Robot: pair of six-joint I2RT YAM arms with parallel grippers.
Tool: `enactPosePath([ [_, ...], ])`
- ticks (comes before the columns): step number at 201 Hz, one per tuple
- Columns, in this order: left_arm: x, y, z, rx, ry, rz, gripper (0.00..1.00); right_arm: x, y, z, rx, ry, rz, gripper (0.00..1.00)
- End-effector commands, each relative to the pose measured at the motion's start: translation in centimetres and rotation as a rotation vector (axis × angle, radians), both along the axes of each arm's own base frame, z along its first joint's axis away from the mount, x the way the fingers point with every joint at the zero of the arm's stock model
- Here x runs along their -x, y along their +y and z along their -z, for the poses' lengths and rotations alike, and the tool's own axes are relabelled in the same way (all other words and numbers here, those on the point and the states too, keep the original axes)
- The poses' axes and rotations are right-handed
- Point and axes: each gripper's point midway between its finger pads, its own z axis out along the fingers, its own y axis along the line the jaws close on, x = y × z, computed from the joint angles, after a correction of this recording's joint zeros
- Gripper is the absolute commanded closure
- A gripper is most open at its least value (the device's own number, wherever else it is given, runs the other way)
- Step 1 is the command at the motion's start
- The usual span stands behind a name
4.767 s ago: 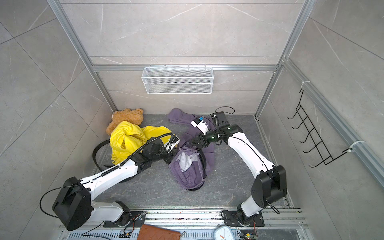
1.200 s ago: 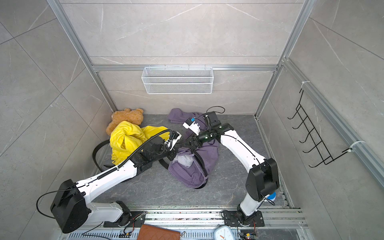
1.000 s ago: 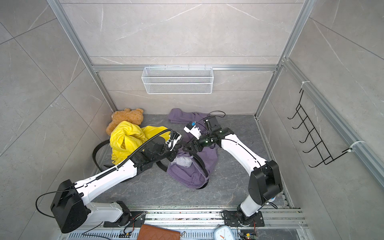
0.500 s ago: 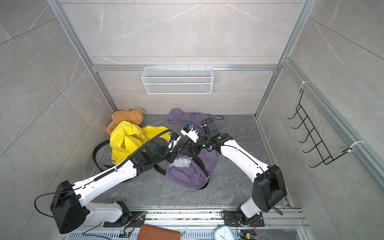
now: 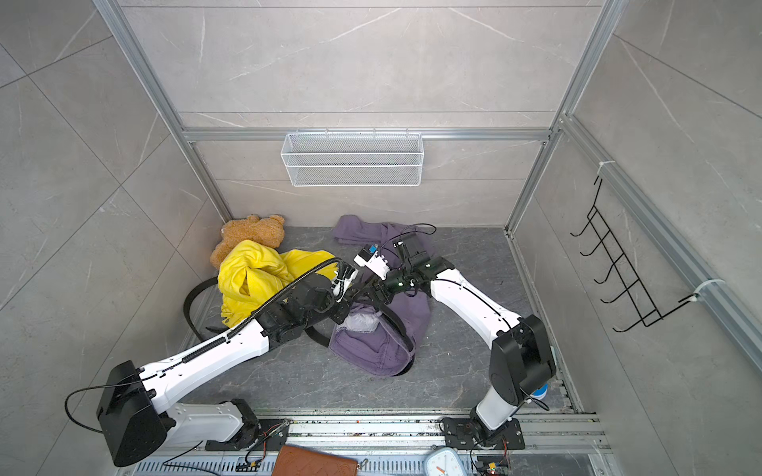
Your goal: Remove the belt from the trousers
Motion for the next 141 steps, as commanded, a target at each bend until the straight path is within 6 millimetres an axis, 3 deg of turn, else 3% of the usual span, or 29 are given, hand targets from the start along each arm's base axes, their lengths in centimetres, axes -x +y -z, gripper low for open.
enactPosePath([
  [1, -0.52, -0.2, -3.79, 0.094, -0.091, -0.021, 1.0, 0.65, 0.07, -0.64, -0.009, -0.001, -0.018, 0.37],
  [61, -0.46, -0.25, -4.11, 0.104, -0.095, -0.019, 1.0, 0.12, 0.35, -1.12, -0.027, -0.01, -0.005, 0.46],
  [141, -0.19, 0.11, -3.56, 0.092, -0.088, -0.031, 1.0, 0.01, 0.21, -1.24, -0.028, -0.01, 0.012, 0.76],
])
